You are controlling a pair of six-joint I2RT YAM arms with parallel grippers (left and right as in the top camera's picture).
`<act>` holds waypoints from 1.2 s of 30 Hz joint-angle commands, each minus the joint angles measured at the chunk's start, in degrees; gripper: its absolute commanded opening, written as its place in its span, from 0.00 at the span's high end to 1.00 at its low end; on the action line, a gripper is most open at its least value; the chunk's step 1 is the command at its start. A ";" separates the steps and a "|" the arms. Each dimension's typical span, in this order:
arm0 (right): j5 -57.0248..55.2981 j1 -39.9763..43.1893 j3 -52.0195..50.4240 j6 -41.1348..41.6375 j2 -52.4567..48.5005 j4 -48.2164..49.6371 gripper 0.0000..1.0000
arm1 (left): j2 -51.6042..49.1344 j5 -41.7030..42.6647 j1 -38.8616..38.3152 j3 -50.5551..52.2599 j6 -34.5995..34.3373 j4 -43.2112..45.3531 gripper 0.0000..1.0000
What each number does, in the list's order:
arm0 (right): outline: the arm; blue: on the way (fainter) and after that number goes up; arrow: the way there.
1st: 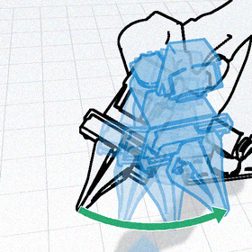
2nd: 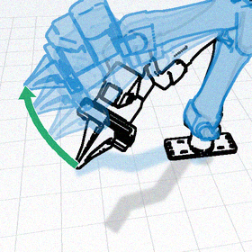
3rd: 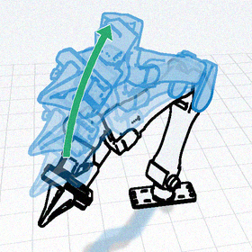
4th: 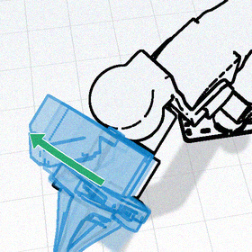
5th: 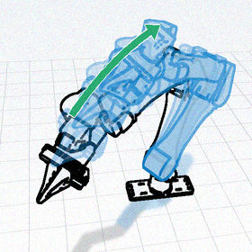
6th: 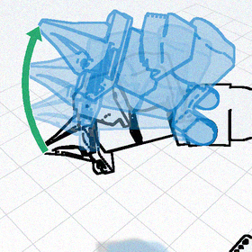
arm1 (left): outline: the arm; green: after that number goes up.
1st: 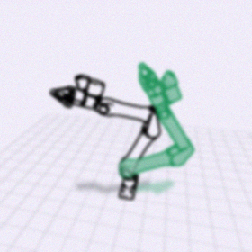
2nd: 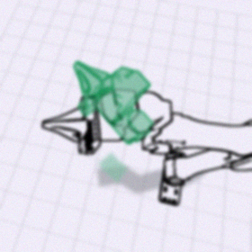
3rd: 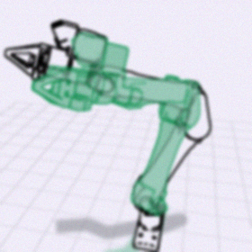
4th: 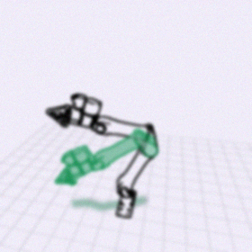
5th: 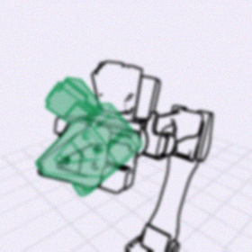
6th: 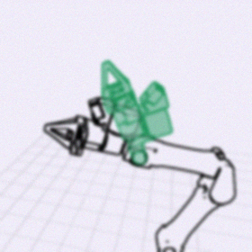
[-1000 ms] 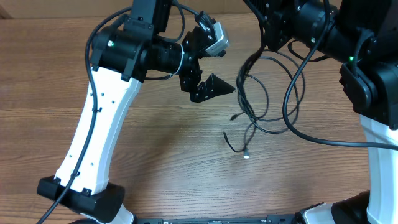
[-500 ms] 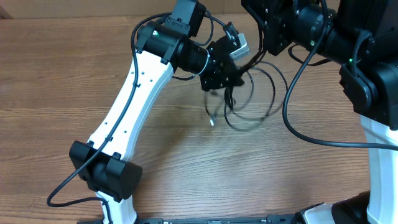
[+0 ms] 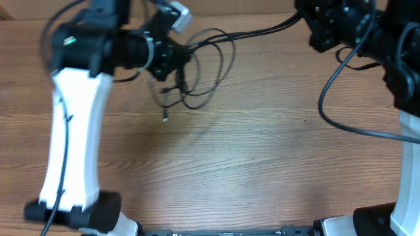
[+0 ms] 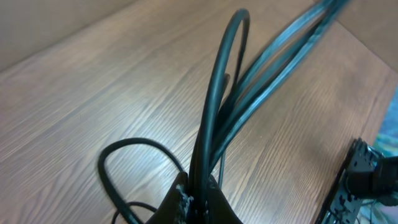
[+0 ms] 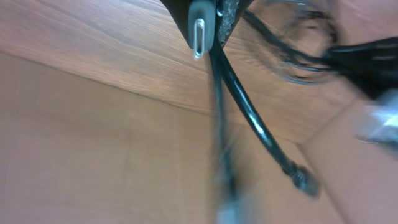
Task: Untangle cables
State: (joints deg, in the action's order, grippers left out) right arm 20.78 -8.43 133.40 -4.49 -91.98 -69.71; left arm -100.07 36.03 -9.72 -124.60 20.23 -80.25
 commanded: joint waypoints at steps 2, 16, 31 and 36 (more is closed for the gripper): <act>-1.25 5.46 -0.33 -0.11 0.76 -0.90 0.96 | 5.22 -3.67 5.92 -1.20 -3.82 -3.19 0.96; -2.95 27.65 -9.49 2.99 -1.70 2.10 0.96 | 10.38 -8.22 15.39 -1.57 -11.23 -6.91 0.96; -1.77 45.66 -18.01 10.12 -3.23 9.55 0.96 | 27.26 -19.50 34.56 -1.68 -22.93 -5.51 0.96; 9.11 40.28 -18.01 10.10 -3.28 8.44 0.96 | 25.70 -12.79 34.42 -1.62 -23.19 -4.09 0.96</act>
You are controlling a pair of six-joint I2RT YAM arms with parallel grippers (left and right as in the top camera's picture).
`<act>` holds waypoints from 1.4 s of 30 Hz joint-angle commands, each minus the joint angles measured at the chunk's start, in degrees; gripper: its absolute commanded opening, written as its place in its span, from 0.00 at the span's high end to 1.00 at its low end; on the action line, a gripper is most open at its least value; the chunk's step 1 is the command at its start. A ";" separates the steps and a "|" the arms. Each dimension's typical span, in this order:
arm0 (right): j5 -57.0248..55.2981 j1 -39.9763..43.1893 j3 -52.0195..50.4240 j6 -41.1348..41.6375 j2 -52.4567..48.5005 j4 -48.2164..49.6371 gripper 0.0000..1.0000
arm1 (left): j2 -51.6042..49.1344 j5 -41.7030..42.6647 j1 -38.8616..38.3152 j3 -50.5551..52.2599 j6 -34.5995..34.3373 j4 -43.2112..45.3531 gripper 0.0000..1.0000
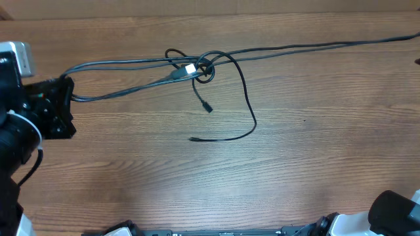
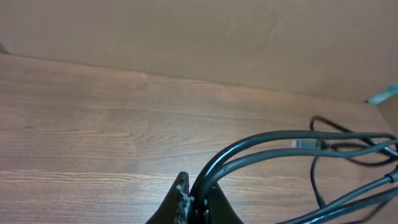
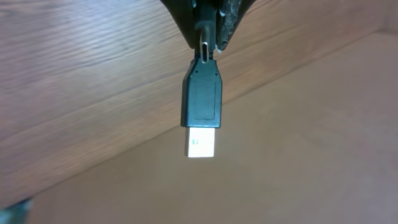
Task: Untangle cables
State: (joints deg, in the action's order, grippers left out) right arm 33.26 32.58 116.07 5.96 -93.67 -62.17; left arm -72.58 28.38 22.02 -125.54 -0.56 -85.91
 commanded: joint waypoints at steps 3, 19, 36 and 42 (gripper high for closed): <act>-5.03 -8.13 -0.68 -0.39 -1.60 -1.53 0.96 | -3.93 5.73 2.34 -0.66 -0.26 2.36 0.96; -22.23 -44.28 -0.74 -1.44 -4.76 -11.80 0.96 | -14.21 -2.29 -28.48 -0.57 1.16 4.68 0.96; -24.44 -44.09 -0.72 -1.42 -4.92 -10.10 0.65 | -41.07 -27.76 -42.66 -0.57 -10.60 7.65 0.73; -24.20 -44.59 -0.83 -1.27 -5.03 -11.47 0.00 | -41.57 -26.84 -40.48 -1.55 -11.91 9.01 0.00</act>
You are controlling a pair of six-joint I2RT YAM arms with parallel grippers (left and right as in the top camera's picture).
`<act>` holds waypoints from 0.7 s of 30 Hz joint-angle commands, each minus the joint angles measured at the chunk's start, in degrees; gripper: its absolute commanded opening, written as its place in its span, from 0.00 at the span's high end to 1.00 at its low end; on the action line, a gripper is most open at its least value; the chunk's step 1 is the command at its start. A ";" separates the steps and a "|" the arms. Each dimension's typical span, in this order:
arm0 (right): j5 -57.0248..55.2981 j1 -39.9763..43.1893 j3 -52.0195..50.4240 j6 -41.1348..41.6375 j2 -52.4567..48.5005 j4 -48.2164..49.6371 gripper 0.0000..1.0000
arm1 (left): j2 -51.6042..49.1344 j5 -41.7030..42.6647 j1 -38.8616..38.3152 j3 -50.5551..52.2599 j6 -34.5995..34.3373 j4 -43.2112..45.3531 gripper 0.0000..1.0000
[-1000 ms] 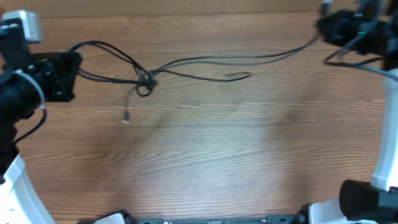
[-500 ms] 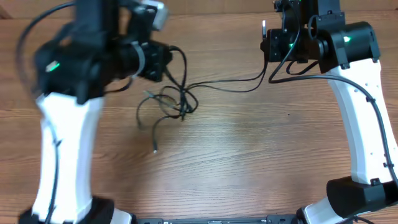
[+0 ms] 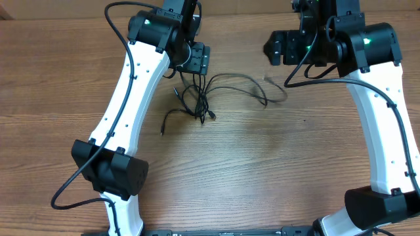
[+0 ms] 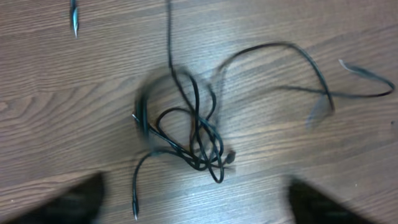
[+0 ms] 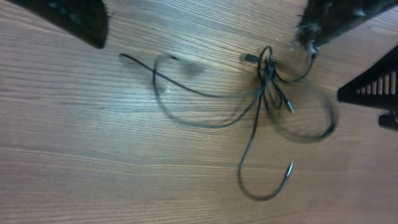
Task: Untangle cables
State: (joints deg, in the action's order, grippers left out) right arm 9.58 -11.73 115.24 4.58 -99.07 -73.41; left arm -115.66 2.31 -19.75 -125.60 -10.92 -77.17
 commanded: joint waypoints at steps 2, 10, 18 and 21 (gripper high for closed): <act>-0.46 -1.16 -1.03 0.13 0.17 0.22 0.01 | 3.32 -0.76 2.40 -3.85 -1.53 -0.94 0.00; 7.23 -10.62 -22.10 9.70 -0.02 22.64 0.07 | 14.91 -1.27 4.09 -13.14 -1.01 -7.80 0.00; -2.99 -19.43 -32.72 18.43 -3.72 41.51 0.25 | 18.05 -1.46 4.09 -13.16 0.22 -11.56 0.00; -3.37 -20.81 -34.40 24.00 -8.44 43.19 0.30 | 18.03 -3.13 4.09 -13.16 0.26 -13.66 0.00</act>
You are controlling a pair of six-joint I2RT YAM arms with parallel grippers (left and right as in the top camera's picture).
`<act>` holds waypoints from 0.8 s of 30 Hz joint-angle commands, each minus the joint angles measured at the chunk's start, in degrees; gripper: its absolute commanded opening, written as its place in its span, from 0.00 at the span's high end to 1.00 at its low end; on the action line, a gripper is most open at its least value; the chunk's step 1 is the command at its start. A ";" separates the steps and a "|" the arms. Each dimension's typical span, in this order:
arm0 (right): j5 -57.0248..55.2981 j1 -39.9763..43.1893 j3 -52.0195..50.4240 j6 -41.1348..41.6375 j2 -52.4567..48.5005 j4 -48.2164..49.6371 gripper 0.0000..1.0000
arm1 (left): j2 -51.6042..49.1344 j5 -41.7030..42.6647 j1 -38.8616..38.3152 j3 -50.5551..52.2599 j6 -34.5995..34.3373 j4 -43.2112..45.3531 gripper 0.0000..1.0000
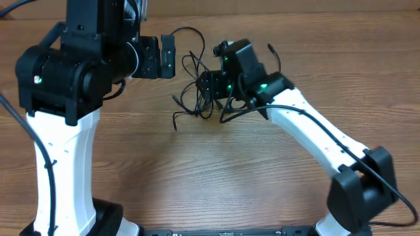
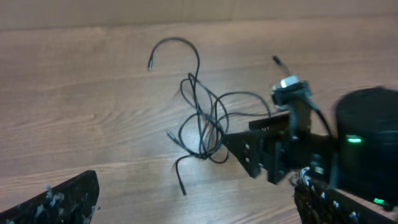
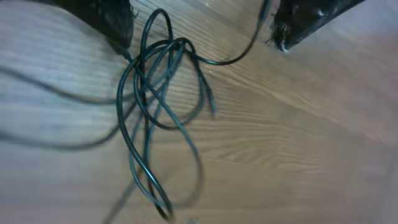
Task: Untangle cables
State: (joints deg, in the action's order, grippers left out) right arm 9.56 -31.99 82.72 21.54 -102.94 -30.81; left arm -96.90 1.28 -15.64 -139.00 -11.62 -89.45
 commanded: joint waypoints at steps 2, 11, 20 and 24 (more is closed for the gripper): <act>-3.34 -0.83 -1.88 8.09 -6.58 0.72 0.30 | -0.72 -2.38 -0.02 0.26 1.01 -1.97 0.00; -3.10 -1.81 -1.88 8.74 -12.24 0.55 0.84 | -0.76 -3.39 -0.02 0.26 1.36 -3.85 0.00; -3.13 -3.02 -1.88 8.68 -12.24 0.20 0.96 | -0.81 -3.37 -0.02 0.26 1.33 -4.96 0.00; -3.58 -2.99 -1.90 8.68 -12.28 0.11 0.89 | -0.81 -3.37 -0.02 0.28 1.36 -6.25 0.00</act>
State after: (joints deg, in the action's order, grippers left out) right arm 6.94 -34.72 80.86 30.02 -114.43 -30.79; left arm -97.65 -1.17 -15.64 -138.76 -11.44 -95.09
